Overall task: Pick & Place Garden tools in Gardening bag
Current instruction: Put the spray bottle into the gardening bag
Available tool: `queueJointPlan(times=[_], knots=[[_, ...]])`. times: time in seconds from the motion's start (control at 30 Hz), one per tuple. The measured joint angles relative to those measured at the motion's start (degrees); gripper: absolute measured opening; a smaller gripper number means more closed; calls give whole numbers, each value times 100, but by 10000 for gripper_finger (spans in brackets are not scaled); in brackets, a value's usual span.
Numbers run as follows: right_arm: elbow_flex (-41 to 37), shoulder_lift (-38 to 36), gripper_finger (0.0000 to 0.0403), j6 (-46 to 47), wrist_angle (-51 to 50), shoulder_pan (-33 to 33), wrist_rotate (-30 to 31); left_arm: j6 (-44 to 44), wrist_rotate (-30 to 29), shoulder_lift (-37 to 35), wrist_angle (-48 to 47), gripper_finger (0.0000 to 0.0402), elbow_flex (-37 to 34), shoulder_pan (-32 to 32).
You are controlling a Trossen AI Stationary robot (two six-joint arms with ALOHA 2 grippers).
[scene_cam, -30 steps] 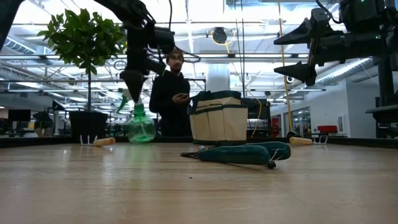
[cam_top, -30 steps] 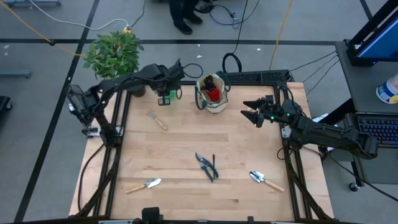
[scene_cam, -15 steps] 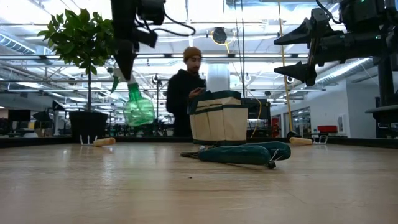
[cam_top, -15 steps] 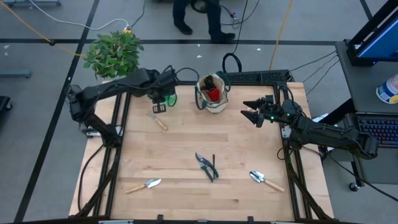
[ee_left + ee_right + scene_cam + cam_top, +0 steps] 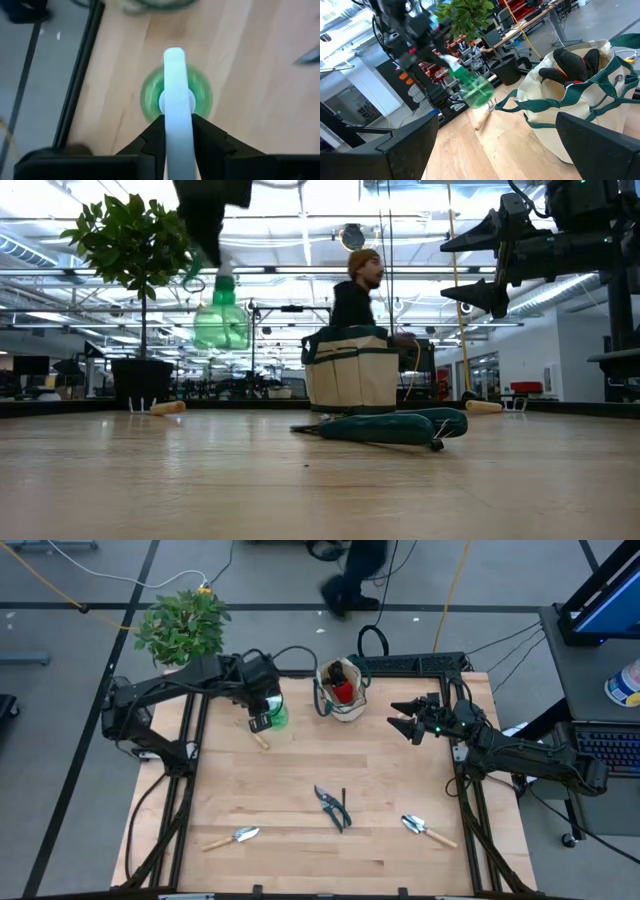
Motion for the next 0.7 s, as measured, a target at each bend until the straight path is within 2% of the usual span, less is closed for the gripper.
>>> queueJointPlan(times=[0.13,0.33,0.47,0.7], knots=[[0,0,394,0,0,2,-2,-106,100,-11,30,54,686,-150],[0,0,394,-7,0,1,-2,-441,181,-9,81,57,1466,-310],[0,0,394,-13,0,1,-2,-476,171,-5,490,80,1580,-463],[0,0,394,-13,0,0,-2,-13,167,106,1645,88,1582,-610]])
